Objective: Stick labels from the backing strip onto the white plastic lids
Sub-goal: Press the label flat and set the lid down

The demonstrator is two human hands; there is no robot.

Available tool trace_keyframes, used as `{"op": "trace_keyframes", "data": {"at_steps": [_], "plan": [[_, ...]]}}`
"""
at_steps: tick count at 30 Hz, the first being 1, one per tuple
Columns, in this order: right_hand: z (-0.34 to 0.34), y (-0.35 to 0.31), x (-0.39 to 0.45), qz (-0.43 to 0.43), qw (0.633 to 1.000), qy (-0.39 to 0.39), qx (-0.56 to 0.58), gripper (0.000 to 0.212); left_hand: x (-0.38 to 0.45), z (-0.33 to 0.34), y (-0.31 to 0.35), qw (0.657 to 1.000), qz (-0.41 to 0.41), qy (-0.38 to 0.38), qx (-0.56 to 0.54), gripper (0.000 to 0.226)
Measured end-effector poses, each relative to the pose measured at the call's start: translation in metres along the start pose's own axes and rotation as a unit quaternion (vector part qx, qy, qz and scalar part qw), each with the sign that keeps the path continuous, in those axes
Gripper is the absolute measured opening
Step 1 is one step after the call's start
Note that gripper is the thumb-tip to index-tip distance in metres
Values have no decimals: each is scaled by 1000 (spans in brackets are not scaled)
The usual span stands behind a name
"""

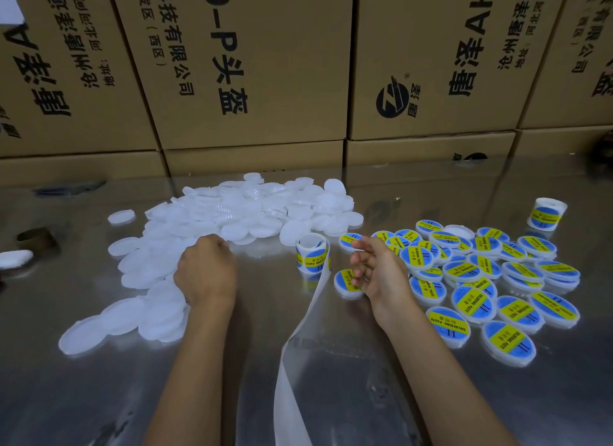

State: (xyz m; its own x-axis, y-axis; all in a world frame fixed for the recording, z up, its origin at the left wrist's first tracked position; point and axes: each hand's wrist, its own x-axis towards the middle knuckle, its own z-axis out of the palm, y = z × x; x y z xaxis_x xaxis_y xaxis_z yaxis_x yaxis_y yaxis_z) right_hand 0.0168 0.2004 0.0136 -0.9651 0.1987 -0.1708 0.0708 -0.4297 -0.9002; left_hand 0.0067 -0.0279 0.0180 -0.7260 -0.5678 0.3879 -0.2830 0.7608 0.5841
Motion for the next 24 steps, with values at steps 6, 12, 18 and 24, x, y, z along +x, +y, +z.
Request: {"op": "trace_keyframes", "data": {"at_steps": [6, 12, 18, 24], "plan": [[-1, 1, 1, 2, 1000, -3, -1, 22, -1, -1, 6, 999, -6, 14, -42, 20], [0, 1, 1, 0, 1000, -4, -11, 20, -5, -6, 18, 973, 25, -13, -227, 19], [8, -1, -2, -4, 998, -45, -32, 36, -28, -3, 53, 876, 83, -148, -451, 15], [11, -1, -9, -6, 994, -112, 5, 28, -56, 8, 68, 817, 196, -280, -464, 39]]}}
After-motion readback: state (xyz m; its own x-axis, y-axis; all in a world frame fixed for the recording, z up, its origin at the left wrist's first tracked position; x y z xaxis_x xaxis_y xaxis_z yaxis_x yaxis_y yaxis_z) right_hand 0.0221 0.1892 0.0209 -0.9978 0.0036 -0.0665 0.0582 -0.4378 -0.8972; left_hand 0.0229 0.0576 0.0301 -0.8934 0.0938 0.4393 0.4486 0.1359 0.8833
